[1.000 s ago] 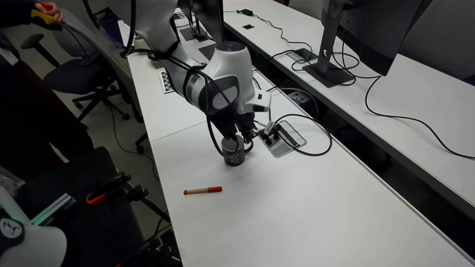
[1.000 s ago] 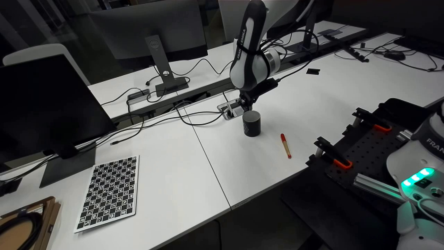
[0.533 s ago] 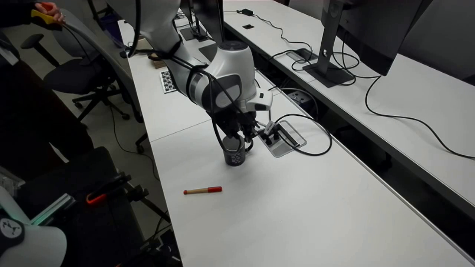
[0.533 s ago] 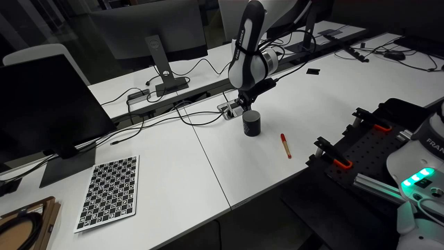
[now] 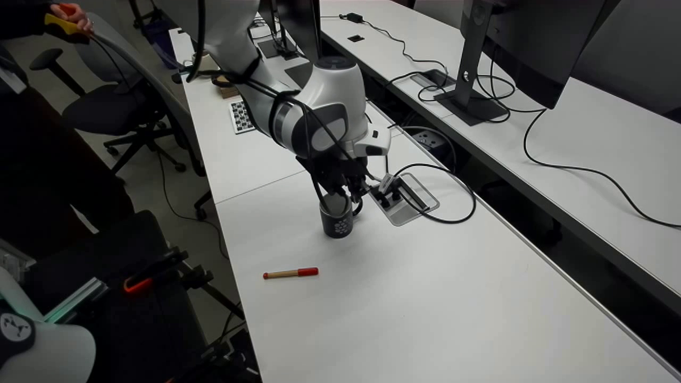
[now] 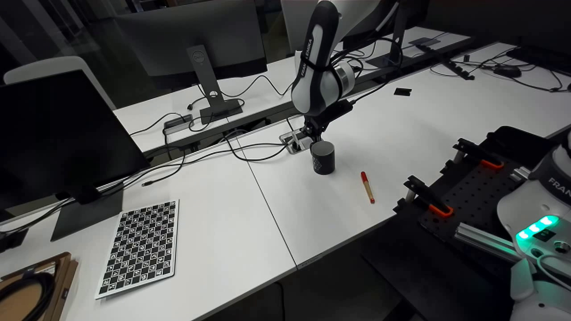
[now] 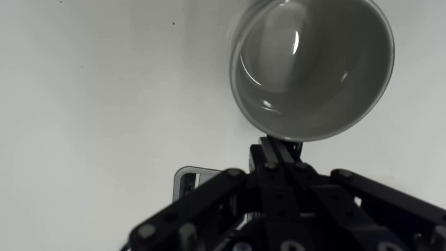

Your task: Rotate the black cup counterclockwise so that the handle is on the right side

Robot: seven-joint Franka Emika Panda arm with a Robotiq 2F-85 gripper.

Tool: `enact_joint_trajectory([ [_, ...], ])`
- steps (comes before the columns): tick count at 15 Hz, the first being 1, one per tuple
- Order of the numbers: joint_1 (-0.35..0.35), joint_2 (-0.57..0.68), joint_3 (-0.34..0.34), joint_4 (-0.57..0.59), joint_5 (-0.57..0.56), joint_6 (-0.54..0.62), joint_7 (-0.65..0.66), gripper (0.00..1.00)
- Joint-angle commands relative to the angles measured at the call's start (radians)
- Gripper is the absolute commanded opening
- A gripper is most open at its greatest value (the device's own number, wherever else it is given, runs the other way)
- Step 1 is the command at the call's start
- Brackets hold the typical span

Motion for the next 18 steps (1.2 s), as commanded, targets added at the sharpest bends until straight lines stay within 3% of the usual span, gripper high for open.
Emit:
enact_joint_trajectory([
  [1,0.006,0.026,0.006,0.03,-0.02,-0.023,0.013,0.0],
  [18,0.036,0.022,0.021,0.029,-0.056,-0.021,0.005,0.0],
])
